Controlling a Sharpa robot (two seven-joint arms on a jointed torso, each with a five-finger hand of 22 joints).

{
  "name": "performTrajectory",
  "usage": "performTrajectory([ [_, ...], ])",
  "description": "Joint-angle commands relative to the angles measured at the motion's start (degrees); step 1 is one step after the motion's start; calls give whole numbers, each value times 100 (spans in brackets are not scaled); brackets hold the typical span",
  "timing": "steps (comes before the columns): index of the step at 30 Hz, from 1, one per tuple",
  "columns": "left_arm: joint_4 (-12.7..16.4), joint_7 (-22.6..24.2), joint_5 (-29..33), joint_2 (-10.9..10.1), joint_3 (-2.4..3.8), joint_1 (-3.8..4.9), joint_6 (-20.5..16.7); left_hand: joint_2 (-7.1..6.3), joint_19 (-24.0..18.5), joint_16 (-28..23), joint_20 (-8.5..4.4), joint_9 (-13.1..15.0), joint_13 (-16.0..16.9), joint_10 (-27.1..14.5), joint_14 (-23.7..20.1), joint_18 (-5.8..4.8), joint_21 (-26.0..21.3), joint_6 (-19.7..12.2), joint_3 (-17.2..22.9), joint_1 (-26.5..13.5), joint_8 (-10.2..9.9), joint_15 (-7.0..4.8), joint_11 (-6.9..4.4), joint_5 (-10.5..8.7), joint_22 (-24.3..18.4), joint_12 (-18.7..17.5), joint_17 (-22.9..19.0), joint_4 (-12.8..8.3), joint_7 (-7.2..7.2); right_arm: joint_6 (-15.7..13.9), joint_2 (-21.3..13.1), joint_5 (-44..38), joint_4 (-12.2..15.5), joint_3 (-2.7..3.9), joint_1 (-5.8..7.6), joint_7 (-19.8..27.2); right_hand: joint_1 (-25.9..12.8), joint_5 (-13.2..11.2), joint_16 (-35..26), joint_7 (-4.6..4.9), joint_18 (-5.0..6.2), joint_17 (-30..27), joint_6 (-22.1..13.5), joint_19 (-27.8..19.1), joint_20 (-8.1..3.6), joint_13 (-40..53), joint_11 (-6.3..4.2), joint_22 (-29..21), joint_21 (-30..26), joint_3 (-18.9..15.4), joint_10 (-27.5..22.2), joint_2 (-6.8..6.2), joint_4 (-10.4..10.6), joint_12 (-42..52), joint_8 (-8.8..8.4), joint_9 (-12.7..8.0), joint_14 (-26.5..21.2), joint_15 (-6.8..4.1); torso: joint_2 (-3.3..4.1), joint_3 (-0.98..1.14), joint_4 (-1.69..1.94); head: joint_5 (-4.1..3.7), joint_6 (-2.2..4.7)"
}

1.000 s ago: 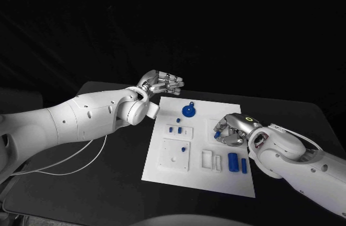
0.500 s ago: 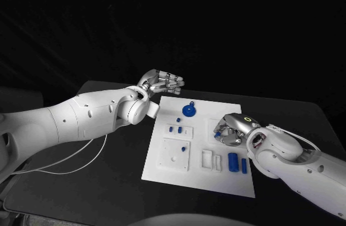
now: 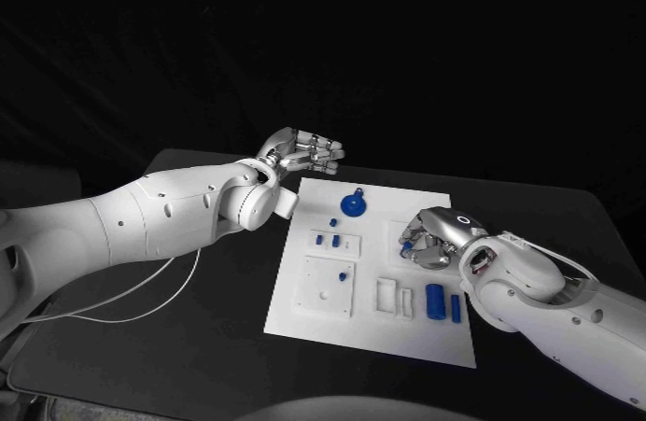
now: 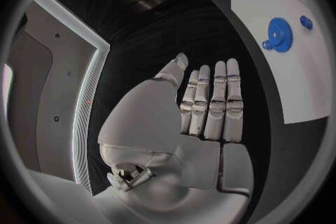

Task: Assemble the parts on the task board

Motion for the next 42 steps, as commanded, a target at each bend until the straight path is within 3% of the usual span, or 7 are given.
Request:
performTrajectory([
  [1, -20, 67, -16, 12, 4, 6, 83, 3, 17, 3, 3, -1, 3, -11, 35, 13, 37, 14, 4, -1, -16, -11, 9, 37, -5, 0, 10, 23, 13, -192, -48, 146, 144, 30, 2, 52, -10, 41, -34, 0, 94, 7, 49, 254, -36, 57, -132, 8, 32, 44, 174, 53, -1, 5, 21, 16, 14, -40, -3, 2, 1, 17, -3],
  [8, -106, 79, -15, 31, 3, 6, 80, 1, 17, 2, 2, -1, 3, -11, 34, 14, 41, 17, 11, 13, -15, -11, 8, 37, -16, 1, 9, 22, 10, -219, -134, 453, 577, 210, 45, 171, -27, 91, -50, -2, 92, 21, 53, 250, -41, 57, -133, 15, 40, 40, 182, 66, -24, 1, 23, 23, 16, -44, -5, -5, -1, 51, -19],
  [15, -163, 82, -14, 61, 3, 6, 81, 0, 16, 2, 0, -1, 2, -6, 37, 13, 46, 20, 18, 23, -15, -13, 7, 36, -22, -1, 9, 20, 12, -140, 11, 463, 788, 247, 72, 263, -34, 116, -64, -1, 89, 34, 54, 242, -43, 55, -131, 21, 40, 32, 185, 80, -46, -6, 19, 25, 9, -46, -8, -11, 0, 113, -50],
  [18, -189, 78, -4, 95, 2, 6, 90, 0, 16, 2, 0, -1, 2, -6, 37, 13, 46, 20, 18, 23, -15, -13, 7, 36, -22, -1, 9, 20, 12, -88, 202, 403, 814, 158, 75, 318, -34, 150, -74, 1, 87, 46, 50, 238, -43, 53, -128, 24, 23, 1, 181, 95, -56, -8, 21, 25, -1, -44, -12, -14, -3, 134, -60],
  [26, -219, 73, 8, 171, 0, 5, 115, 0, 16, 2, 0, -1, 2, -6, 37, 13, 46, 20, 18, 23, -15, -13, 7, 36, -22, -1, 9, 20, 12, -73, 640, 139, 768, -228, 77, 434, -39, 182, -81, 2, 90, 58, 49, 238, -42, 53, -128, 27, 0, -22, 181, 109, -78, -8, 20, 25, 1, -45, 2, -6, 16, 147, -64],
  [37, -236, 68, 10, 198, -2, 5, 130, 6, 13, 2, -1, -1, 3, -5, 36, 12, 55, 20, 26, 29, -15, -13, 7, 35, -29, 1, 9, 23, 13, 81, 895, -65, 645, -689, 102, 521, -44, 178, -93, 1, 91, 67, 49, 242, -41, 53, -128, 33, -8, -48, 180, 128, -108, -9, 22, 25, 2, -43, 1, -3, -2, 263, -108],
  [42, -233, 66, 10, 198, -3, 5, 133, 6, 13, 2, -1, -1, 3, -5, 36, 12, 55, 20, 26, 29, -15, -13, 7, 35, -29, 1, 9, 23, 13, 121, 942, -194, 544, -838, 115, 492, -47, 192, -97, 2, 91, 71, 50, 241, -40, 53, -127, 39, -8, -55, 179, 136, -120, -9, 21, 25, -1, -42, 4, 1, 0, 306, -134],
])
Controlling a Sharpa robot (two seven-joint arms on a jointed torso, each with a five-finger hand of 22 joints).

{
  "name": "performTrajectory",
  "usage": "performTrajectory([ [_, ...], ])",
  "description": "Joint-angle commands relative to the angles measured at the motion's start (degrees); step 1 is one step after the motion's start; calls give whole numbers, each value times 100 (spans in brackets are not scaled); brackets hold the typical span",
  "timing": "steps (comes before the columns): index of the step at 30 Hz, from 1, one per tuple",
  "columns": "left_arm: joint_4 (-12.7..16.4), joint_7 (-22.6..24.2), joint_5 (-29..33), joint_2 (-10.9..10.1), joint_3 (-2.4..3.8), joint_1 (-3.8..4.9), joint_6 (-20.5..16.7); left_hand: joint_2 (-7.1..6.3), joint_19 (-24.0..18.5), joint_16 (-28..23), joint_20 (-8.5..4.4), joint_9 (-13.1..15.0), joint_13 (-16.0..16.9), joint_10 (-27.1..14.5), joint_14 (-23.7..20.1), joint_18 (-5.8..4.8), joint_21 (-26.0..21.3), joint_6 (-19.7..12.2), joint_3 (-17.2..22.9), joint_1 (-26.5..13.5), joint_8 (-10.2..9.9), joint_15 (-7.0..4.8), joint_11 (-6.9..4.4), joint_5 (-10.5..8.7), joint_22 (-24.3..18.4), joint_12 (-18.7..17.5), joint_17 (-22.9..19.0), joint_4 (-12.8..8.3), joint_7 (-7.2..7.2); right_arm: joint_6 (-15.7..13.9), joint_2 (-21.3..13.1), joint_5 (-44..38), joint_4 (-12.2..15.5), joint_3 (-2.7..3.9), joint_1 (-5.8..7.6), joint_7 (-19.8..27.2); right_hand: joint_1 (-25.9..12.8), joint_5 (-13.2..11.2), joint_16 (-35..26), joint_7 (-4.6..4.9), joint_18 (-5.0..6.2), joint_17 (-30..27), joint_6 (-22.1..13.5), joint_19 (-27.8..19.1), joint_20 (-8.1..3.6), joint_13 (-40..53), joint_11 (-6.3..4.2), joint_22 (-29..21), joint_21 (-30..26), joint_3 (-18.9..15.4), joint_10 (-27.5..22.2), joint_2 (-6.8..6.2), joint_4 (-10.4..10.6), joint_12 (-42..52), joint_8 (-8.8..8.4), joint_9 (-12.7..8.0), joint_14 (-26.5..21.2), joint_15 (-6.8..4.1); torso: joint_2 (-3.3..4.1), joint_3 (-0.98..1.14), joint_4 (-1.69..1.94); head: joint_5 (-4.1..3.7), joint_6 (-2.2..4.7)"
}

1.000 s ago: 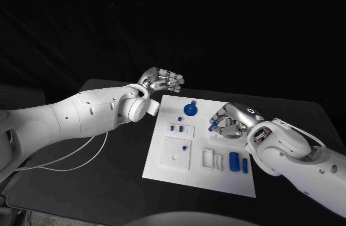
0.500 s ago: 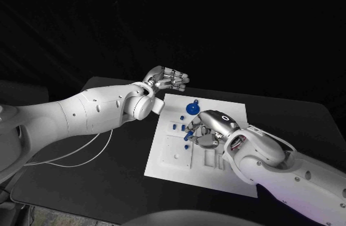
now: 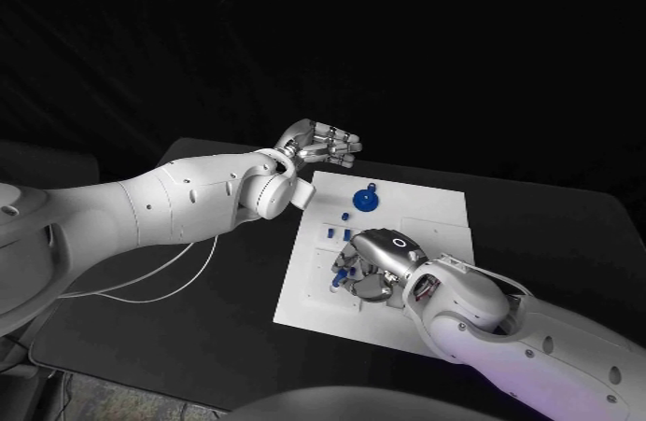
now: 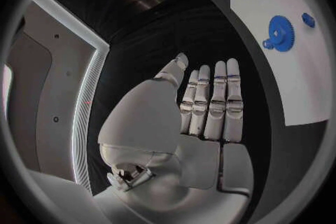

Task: Assemble the parts on the task board

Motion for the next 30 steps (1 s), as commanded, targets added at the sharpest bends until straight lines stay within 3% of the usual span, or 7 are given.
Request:
performTrajectory([
  [1, 8, 61, 6, 13, 3, 5, 87, 6, 13, 2, -1, -1, 3, -5, 37, 13, 33, 20, 26, 29, -15, -13, 7, 35, -5, 1, 5, 23, 13, 151, 27, -271, -47, -44, 6, 53, 3, 47, -23, 16, 78, 12, 38, 241, -42, 53, -110, 11, -25, -4, 165, 85, -43, 19, 20, 6, -12, -13, 2, 4, -1, 31, -19],
  [5, 8, 54, 6, 13, 2, 5, 90, 6, 13, 2, -1, -1, 3, -5, 37, 13, 33, 20, 26, 29, -15, -13, 7, 35, -5, 1, 5, 23, 13, 146, 52, -366, -91, -114, 8, 17, -2, 57, -24, 15, 77, 13, 42, 242, -42, 53, -111, 15, -20, -7, 165, 84, -45, 18, 22, 7, -13, -12, 1, 6, -6, 25, -25],
  [10, 10, 53, 6, 15, 2, 5, 95, 6, 8, 3, -2, -1, 3, -5, 36, 13, 47, 19, 29, 35, -15, -13, 6, 33, -12, 0, 5, 22, 13, 48, 84, -450, -122, -151, 9, -27, -11, 97, -22, 12, 79, 22, 47, 244, -43, 53, -112, 31, -9, 3, 175, 80, -56, 17, 20, 7, -7, -14, 2, 4, -5, 37, -41],
  [30, 9, 42, 6, 9, 2, 5, 109, 6, 8, 3, -2, -1, 3, -5, 36, 13, 47, 19, 29, 35, -15, -13, 6, 33, -12, 0, 5, 22, 13, -12, 192, -498, -136, -168, 9, -46, -22, 105, -24, 10, 79, 27, 55, 245, -44, 52, -114, 41, -4, 13, 182, 76, -59, 15, 21, 7, 0, -16, -1, -2, 0, 56, -58],
])
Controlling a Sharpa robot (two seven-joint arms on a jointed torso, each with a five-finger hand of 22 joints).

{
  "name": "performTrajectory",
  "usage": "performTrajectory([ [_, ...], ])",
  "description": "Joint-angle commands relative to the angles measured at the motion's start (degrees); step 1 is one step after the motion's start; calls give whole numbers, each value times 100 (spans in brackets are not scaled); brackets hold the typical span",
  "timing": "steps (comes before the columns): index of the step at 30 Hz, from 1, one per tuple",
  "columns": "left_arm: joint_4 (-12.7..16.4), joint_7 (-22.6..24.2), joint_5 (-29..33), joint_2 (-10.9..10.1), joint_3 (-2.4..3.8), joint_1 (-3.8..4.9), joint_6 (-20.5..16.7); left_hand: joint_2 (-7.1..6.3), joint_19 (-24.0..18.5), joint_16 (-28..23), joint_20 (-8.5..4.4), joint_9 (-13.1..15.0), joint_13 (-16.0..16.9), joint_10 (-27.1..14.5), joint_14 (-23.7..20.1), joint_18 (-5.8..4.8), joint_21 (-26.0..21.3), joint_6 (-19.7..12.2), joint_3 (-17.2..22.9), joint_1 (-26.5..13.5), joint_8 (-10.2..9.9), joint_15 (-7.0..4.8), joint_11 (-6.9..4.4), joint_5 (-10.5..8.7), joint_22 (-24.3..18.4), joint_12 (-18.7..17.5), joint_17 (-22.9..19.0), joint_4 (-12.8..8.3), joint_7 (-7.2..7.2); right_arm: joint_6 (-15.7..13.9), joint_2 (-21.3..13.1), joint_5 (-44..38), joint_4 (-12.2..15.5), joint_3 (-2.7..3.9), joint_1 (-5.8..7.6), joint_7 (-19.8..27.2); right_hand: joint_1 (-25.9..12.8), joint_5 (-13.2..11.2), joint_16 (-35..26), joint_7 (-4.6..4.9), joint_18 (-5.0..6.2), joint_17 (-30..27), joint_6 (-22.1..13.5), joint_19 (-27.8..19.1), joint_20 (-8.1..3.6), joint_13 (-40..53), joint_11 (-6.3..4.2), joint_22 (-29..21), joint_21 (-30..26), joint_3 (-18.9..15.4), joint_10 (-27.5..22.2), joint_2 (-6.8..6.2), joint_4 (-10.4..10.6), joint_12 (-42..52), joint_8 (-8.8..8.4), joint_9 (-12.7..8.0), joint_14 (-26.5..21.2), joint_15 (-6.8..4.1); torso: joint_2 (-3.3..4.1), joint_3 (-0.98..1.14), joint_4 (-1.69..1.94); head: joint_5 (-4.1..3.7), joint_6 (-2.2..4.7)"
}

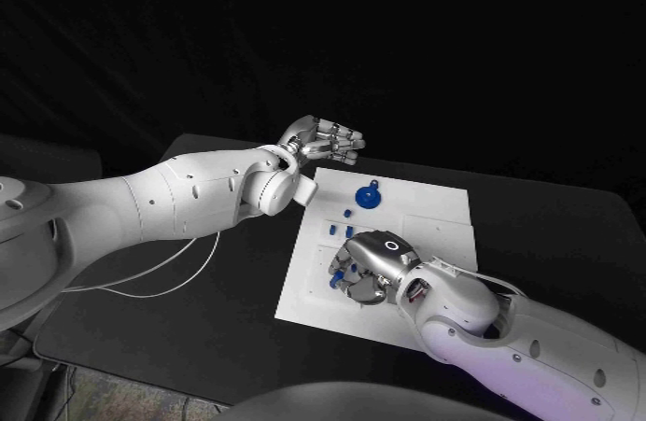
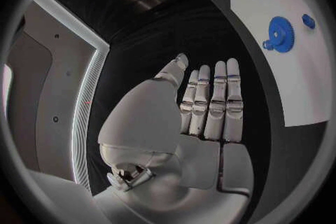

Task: Assemble the parts on the task board

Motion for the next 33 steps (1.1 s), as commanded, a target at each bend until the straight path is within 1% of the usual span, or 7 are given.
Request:
performTrajectory([
  [1, 8, 47, 6, 10, 3, 5, 86, 6, 8, 3, -2, -1, 3, -5, 37, 13, 12, 19, 14, 35, -15, -13, 6, 33, -6, 1, 6, 7, 13, 82, 13, -99, -17, -2, -1, -26, -3, 19, -24, -12, 76, 10, 49, 245, -48, 52, -124, 15, 5, 25, 174, 55, -6, 25, 20, 10, -7, -27, -2, -3, 1, 5, -5],
  [5, 1, 46, 6, 15, 3, 5, 89, 6, 8, 3, -2, -1, 3, -5, 37, 13, 12, 19, 14, 35, -15, -13, 6, 33, -6, 1, 6, 7, 13, 234, 20, -132, -45, -6, -1, -65, -3, 17, -28, -11, 76, 11, 45, 242, -48, 52, -124, 15, -4, 25, 173, 59, -7, 24, 19, 9, -12, -27, 0, -6, -1, 6, -10],
  [10, -6, 45, 6, 24, 3, 4, 94, 6, 8, 3, -2, -1, 3, -5, 37, 13, 12, 19, 14, 35, -15, -13, 6, 33, -6, 1, 6, 7, 13, 368, 48, -179, -90, -21, -1, -108, -3, 13, -32, -10, 76, 13, 44, 235, -47, 52, -123, 14, -24, 19, 172, 61, -10, 25, 20, 9, -22, -26, 0, -1, 0, 7, -23],
  [16, -5, 44, 6, 25, 2, 4, 96, 6, 8, 3, -2, -1, 3, -5, 37, 13, 12, 19, 14, 35, -15, -13, 6, 33, -6, 1, 6, 7, 13, 473, 80, -225, -138, -90, -2, -130, -4, 13, -35, -9, 75, 15, 40, 233, -46, 52, -122, 17, -33, 13, 168, 66, -13, 23, 20, 9, -29, -24, 3, 5, 5, 24, -43],
  [22, -6, 42, 6, 16, 2, 4, 95, 6, 8, 3, -2, -1, 3, -5, 37, 13, 12, 19, 14, 35, -15, -13, 6, 33, -6, 1, 6, 7, 13, 472, 86, -288, -170, -121, -2, -185, -4, 13, -35, -9, 75, 15, 40, 233, -46, 52, -122, 17, -33, 13, 168, 66, -13, 23, 20, 9, -29, -24, -2, 0, -6, 30, -57],
  [29, -6, 42, 6, 26, 2, 4, 102, 6, 8, 3, -2, -1, 3, -5, 37, 13, 12, 19, 14, 35, -15, -13, 6, 33, -6, 1, 6, 7, 13, 423, 172, -297, -226, -147, -2, -199, -13, 10, -49, -1, 75, 11, 15, 225, -39, 50, -115, 18, -104, -10, 143, 71, -25, 20, 19, 3, -31, -16, -2, 3, -3, 25, -58],
  [33, -8, 40, 6, 31, 1, 4, 102, 6, 8, 3, -2, -1, 3, -5, 37, 13, 12, 19, 14, 35, -15, -13, 6, 33, -6, 1, 6, 7, 13, 319, 220, -221, -263, -185, -2, -169, -95, 121, -50, 65, 83, 3, -254, 223, -1, 15, -35, -1, -173, -252, -129, 20, 51, -20, 4, -75, -26, 39, 0, 2, 0, 20, -56],
])
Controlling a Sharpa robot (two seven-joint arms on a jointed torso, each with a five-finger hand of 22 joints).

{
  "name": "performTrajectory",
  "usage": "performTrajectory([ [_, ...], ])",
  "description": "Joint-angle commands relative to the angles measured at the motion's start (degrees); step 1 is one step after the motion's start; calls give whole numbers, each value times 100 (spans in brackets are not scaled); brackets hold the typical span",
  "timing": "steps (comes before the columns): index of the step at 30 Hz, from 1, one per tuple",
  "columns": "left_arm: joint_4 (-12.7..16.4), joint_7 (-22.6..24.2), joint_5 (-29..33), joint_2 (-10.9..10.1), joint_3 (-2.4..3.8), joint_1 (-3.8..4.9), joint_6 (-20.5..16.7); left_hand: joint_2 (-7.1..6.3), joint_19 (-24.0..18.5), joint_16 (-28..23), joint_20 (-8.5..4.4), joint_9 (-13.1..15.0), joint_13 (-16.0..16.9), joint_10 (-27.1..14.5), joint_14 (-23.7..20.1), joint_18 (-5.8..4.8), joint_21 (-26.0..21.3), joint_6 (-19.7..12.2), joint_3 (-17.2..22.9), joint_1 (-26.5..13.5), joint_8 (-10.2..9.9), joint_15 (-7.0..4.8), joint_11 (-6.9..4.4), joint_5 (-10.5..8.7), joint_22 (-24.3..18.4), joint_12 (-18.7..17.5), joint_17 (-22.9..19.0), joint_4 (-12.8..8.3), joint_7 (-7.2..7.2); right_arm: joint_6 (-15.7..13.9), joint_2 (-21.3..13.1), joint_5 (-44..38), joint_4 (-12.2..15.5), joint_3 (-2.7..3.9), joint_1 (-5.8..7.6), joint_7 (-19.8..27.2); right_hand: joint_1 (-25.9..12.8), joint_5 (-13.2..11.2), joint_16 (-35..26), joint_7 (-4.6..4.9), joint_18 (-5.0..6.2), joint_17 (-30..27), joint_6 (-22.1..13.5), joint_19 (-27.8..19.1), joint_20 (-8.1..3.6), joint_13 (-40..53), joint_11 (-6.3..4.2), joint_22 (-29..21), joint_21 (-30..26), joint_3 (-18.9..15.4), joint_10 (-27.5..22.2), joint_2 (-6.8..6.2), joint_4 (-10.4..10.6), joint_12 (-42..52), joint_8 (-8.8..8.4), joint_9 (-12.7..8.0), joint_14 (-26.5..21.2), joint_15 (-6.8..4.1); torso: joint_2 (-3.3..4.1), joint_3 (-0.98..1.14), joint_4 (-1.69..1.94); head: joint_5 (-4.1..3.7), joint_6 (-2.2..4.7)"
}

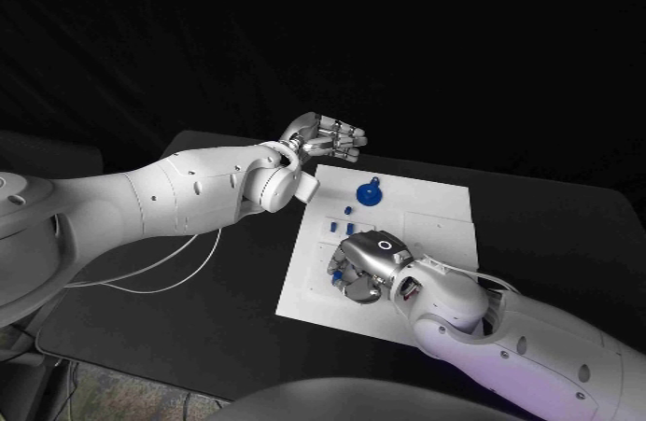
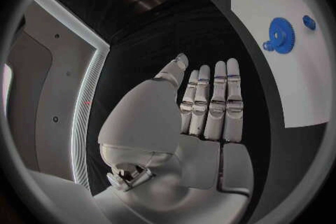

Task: Assemble the parts on the task board

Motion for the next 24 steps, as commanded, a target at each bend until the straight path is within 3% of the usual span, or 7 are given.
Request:
performTrajectory([
  [1, 4, 42, 6, 15, 3, 5, 77, 6, 8, 3, -2, -1, 3, -5, 37, 12, 12, 19, 14, 35, -15, -13, 6, 33, -7, 0, 7, 7, 13, 91, 15, 19, -56, -62, -44, -32, -85, 118, -17, 45, 89, -9, -197, 204, -4, -43, 4, -22, -42, -169, -201, -31, 56, -23, 33, -71, -7, 69, 0, -3, 2, -10, -2],
  [5, 4, 40, 6, 15, 3, 5, 81, 6, 8, 3, -2, -1, 3, -5, 37, 12, 12, 19, 14, 35, -15, -13, 6, 33, -7, 0, 7, 7, 13, -106, 9, 64, -54, -78, -45, -71, -167, 273, -8, 77, 148, -23, -390, 212, 69, -56, 138, -58, -102, -468, -642, -178, 108, -32, 31, -104, -9, 152, 0, -6, 3, -15, -4],
  [7, 3, 37, 6, 15, 3, 5, 85, 6, 8, 3, -2, -1, 3, -5, 37, 12, 12, 19, 14, 35, -15, -13, 6, 33, -7, 0, 7, 7, 13, -203, 1, 73, -49, -82, -46, -106, -115, 201, 4, 57, 202, -33, -475, 224, 111, -55, 175, -71, -109, -563, -783, -242, 78, -24, 38, -98, -9, 183, 0, -5, 2, -17, 12],
  [15, 2, 26, 6, 8, 3, 4, 95, 13, -5, 2, 0, -1, 3, -10, 32, 13, 41, 15, 13, 36, -16, -11, 9, 21, -29, 0, 7, 16, 14, -421, -36, 134, -41, -88, -49, -133, -63, 143, 27, 69, 283, -90, -515, 215, 182, -57, 252, -142, -225, -863, -1053, -316, 112, -24, 35, -100, -39, 239, -1, -1, -1, -12, 10],
  [17, 1, 24, 6, 6, 3, 4, 97, 13, -5, 2, 0, -1, 3, -10, 32, 13, 41, 15, 13, 36, -16, -11, 9, 21, -29, 0, 7, 16, 14, -544, -52, 175, -33, -89, -50, -114, -24, 138, 7, 62, 333, -121, -601, 174, 208, -55, 313, -219, -442, -1024, -1300, -359, 126, -13, 34, -108, -71, 283, -1, 1, -1, -14, 8],
  [20, 1, 22, 6, 2, 3, 4, 98, 13, -5, 2, 1, 0, 3, -8, 32, 12, 44, 17, 7, 35, -14, -11, 8, 5, -33, 1, 7, 18, 14, -772, -79, 263, -10, -89, -52, -68, 176, 174, -28, -3, 488, -201, -902, 126, 311, -58, 426, -392, -858, -1501, -1713, -417, 271, 45, 39, -110, -162, 360, -1, 1, -3, -17, 8],
  [24, -1, 19, 6, -2, 3, 4, 98, 13, -5, 2, 1, 0, 3, -8, 32, 12, 44, 17, 7, 35, -14, -11, 8, 5, -33, 1, 7, 18, 14, -1210, -135, 423, 48, -89, -53, 26, 493, 193, -100, -80, 529, -394, -1308, 132, 382, -55, 511, -586, -1080, -1813, -2166, -638, 704, 172, 41, -121, -264, 434, -1, 3, -4, -40, 24],
])
